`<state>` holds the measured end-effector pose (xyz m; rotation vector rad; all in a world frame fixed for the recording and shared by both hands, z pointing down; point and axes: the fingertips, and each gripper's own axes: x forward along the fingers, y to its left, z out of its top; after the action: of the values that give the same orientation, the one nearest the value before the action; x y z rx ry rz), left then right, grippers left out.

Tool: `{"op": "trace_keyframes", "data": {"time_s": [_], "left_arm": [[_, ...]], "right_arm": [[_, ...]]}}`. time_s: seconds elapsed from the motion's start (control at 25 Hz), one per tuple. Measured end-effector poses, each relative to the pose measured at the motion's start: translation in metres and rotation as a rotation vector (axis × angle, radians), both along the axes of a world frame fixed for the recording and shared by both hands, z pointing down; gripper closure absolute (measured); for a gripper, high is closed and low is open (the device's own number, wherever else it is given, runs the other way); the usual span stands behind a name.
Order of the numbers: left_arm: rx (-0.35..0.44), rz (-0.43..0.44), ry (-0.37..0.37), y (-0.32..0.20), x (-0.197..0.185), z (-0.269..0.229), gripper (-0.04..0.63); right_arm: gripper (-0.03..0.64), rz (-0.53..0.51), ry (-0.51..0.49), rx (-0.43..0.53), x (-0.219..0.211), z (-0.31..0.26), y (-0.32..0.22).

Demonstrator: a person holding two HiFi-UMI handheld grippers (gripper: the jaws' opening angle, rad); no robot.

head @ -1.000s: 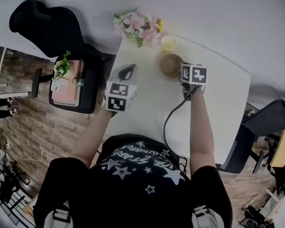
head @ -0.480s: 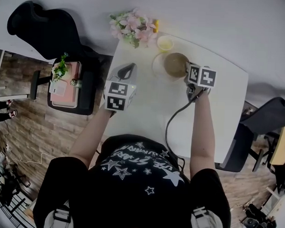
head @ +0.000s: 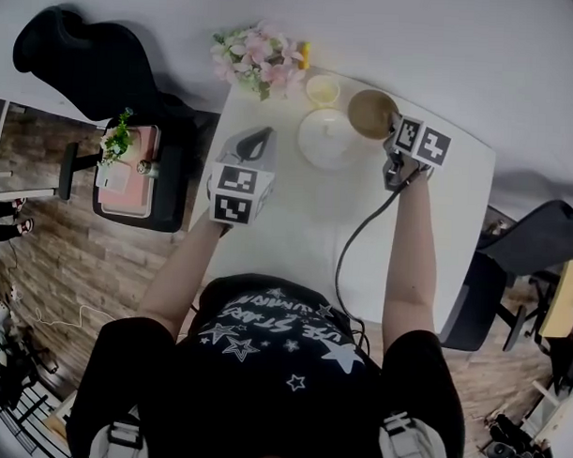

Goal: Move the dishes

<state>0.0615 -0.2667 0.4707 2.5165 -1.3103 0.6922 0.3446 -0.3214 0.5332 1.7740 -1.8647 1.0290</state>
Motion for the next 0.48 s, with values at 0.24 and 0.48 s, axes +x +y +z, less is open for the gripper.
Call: {"op": "trace_keyframes", "data": {"time_s": [0.24, 0.48], "left_arm": [[-0.006, -0.019, -0.007, -0.001, 0.008, 0.003, 0.586], [-0.013, -0.048, -0.016, -0.001, 0.008, 0.007, 0.586]], "right_arm": [[0.596, 0.022, -0.026, -0.021, 0.010, 0.020, -0.015], [0.595, 0.006, -0.053, -0.042, 0.010, 0.036, -0.018]]}}
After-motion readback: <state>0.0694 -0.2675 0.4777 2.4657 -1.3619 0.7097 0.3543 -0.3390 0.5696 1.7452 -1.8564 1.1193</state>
